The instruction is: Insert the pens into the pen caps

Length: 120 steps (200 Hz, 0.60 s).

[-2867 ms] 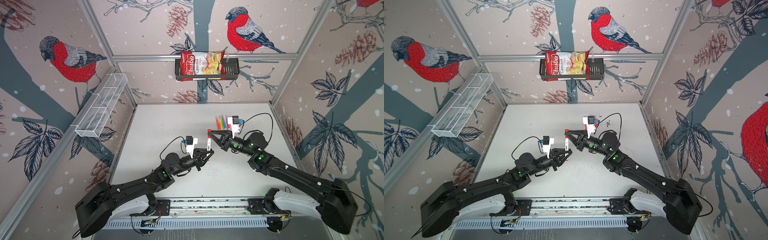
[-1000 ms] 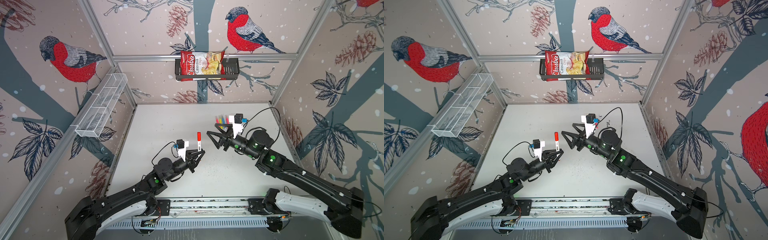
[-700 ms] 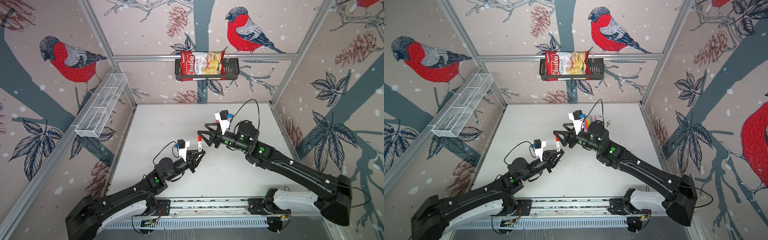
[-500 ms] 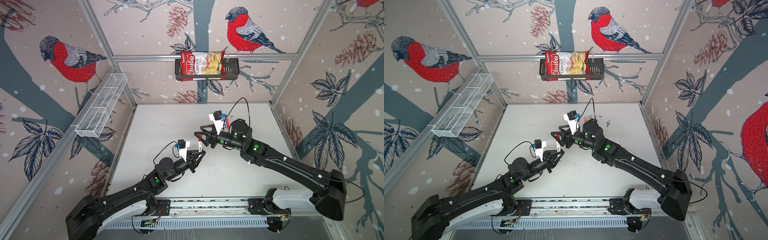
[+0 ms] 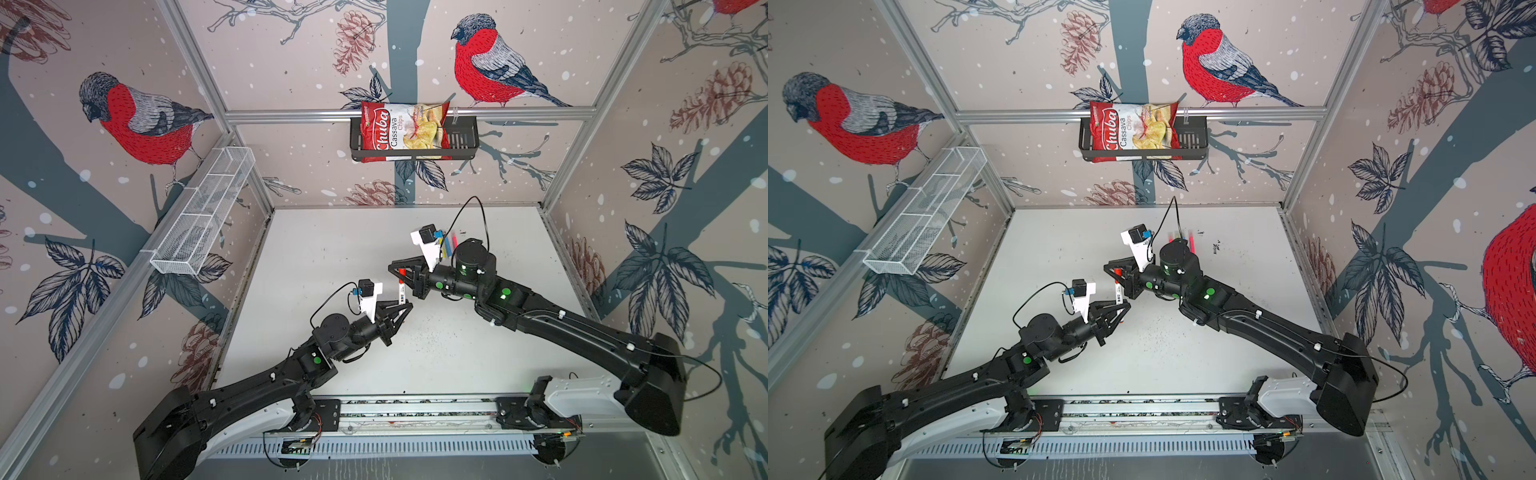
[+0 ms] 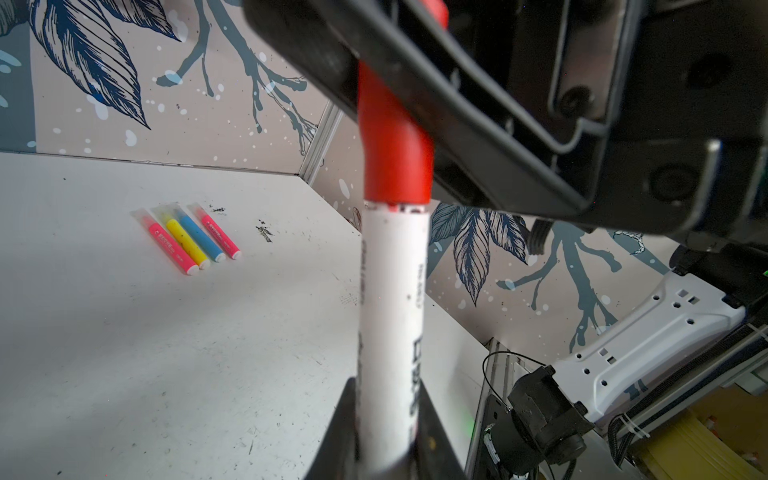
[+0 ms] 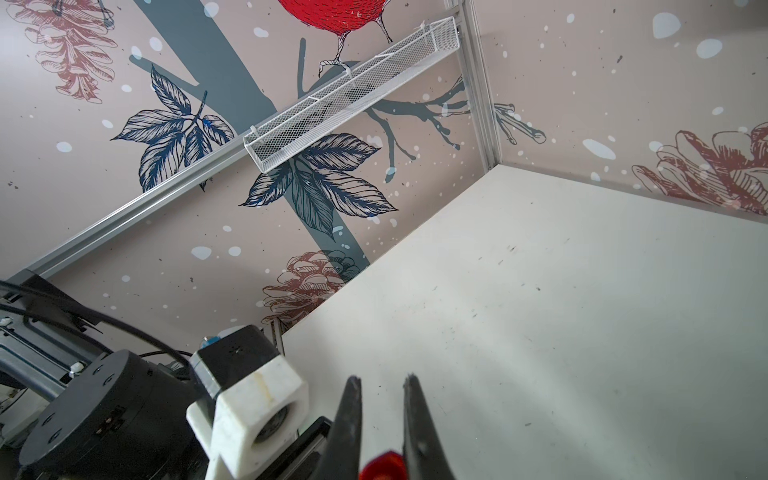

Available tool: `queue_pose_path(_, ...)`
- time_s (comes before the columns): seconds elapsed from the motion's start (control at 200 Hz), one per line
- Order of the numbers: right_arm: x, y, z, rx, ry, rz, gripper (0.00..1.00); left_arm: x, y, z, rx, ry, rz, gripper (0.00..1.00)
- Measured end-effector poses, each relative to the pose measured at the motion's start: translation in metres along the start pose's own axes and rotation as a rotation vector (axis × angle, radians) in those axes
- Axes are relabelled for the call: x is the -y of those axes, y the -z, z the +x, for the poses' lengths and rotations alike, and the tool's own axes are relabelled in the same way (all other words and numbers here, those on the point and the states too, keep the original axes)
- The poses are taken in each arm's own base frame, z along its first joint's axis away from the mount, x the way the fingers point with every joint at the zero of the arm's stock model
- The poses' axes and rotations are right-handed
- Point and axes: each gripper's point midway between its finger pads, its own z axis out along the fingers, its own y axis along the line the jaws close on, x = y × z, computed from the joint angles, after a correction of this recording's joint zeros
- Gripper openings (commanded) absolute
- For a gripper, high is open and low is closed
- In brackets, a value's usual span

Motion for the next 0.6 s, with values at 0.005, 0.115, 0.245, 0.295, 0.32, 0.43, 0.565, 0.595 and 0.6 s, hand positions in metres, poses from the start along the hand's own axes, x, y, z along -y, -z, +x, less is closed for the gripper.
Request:
queue_pose_path(0.005, 0.0, 0.0, 0.0, 0.0, 0.0, 0.0, 0.02, 0.0, 0.0, 0.0, 0.0, 0.0, 0.0, 0.0)
queue_pose_path(0.115, 0.003, -0.002, 0.011, 0.006, -0.001, -0.004, 0.01, -0.004, 0.001, 0.006, -0.026, 0.007, -0.019, 0.0)
queue_pose_path(0.245, 0.003, -0.001, 0.034, 0.023, -0.017, -0.011, 0.0, -0.01, 0.002, 0.023, -0.095, 0.015, -0.028, 0.0)
queue_pose_path(0.295, 0.003, -0.001, 0.043, 0.029, -0.033, -0.012, 0.0, -0.011, 0.003, 0.03, -0.125, 0.02, -0.021, 0.0)
queue_pose_path(0.32, 0.004, -0.001, 0.047, 0.033, -0.035, -0.008, 0.0, -0.011, 0.003, 0.033, -0.139, 0.023, -0.018, 0.0)
queue_pose_path(0.43, 0.005, 0.001, 0.057, 0.055, -0.058, 0.008, 0.0, -0.013, 0.006, 0.042, -0.181, 0.033, -0.001, 0.0)
queue_pose_path(0.565, 0.006, 0.004, 0.061, 0.085, -0.085, 0.018, 0.0, -0.01, 0.012, 0.042, -0.199, 0.04, 0.027, 0.0)
queue_pose_path(0.595, 0.005, 0.004, 0.061, 0.093, -0.098, 0.016, 0.0, -0.009, 0.013, 0.041, -0.201, 0.04, 0.033, 0.0)
queue_pose_path(0.6, 0.005, 0.004, 0.061, 0.094, -0.098, 0.016, 0.0, -0.009, 0.014, 0.041, -0.2, 0.04, 0.033, 0.0)
